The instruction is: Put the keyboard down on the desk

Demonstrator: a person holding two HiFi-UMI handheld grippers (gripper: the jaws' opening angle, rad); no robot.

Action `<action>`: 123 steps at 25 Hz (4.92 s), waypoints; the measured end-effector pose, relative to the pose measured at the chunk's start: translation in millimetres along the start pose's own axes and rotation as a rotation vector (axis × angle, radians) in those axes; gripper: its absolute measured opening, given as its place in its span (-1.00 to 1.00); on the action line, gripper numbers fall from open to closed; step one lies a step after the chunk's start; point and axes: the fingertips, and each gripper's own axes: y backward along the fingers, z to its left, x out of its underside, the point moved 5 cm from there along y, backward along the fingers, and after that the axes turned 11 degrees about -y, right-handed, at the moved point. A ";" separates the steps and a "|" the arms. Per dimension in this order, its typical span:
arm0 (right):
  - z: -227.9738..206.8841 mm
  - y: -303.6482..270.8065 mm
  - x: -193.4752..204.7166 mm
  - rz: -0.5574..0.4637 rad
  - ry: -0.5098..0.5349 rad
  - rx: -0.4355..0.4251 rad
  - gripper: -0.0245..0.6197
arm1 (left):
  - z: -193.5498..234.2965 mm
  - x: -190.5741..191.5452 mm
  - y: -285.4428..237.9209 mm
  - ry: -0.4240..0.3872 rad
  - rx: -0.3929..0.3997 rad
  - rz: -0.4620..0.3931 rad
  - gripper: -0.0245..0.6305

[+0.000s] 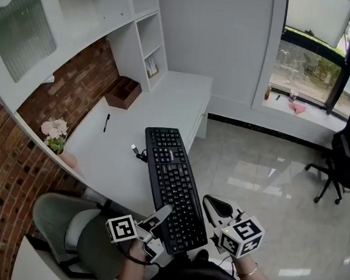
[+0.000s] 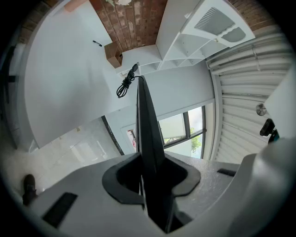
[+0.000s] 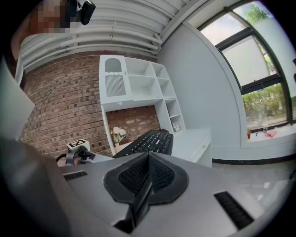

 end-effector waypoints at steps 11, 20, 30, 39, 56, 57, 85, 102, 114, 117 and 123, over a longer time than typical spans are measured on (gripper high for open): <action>-17.9 4.7 -3.9 -0.005 0.000 -0.024 -0.91 | -7.2 2.8 -24.4 -0.029 0.010 0.003 -0.60; -41.7 8.4 -12.4 -0.003 0.013 -0.046 -0.91 | -1.2 7.9 -53.9 -0.087 -0.071 0.016 -0.60; -67.7 -8.8 -25.0 -0.016 0.006 -0.046 -0.91 | 9.0 -7.2 -79.8 -0.082 -0.082 -0.002 -0.60; -118.6 -89.6 -52.3 0.009 -0.006 -0.038 -0.91 | 54.1 -71.0 -135.1 -0.049 -0.085 -0.021 -0.60; -171.6 -243.2 -109.9 0.055 -0.014 -0.024 -0.91 | 110.4 -210.9 -215.9 -0.028 -0.040 -0.050 -0.60; -173.4 -247.4 -110.7 0.059 -0.014 -0.021 -0.91 | 113.4 -215.3 -217.8 -0.028 -0.044 -0.051 -0.60; -257.3 -371.6 -155.8 0.203 -0.010 -0.235 -0.91 | 160.7 -278.1 -286.6 0.064 -0.096 -0.247 -0.60; -298.7 -435.7 -173.6 0.346 0.002 -0.458 -0.91 | 183.3 -296.8 -316.9 0.051 -0.276 -0.462 -0.60; -285.7 -465.2 -150.3 0.432 0.026 -0.477 -0.91 | 221.0 -304.9 -304.3 0.084 -0.335 -0.460 -0.60; -283.1 -470.0 -145.9 0.441 0.031 -0.470 -0.91 | 228.0 -310.1 -304.8 0.089 -0.323 -0.459 -0.60; -281.4 -475.8 -137.6 0.463 0.040 -0.452 -0.91 | 239.5 -314.3 -304.1 0.090 -0.320 -0.430 -0.61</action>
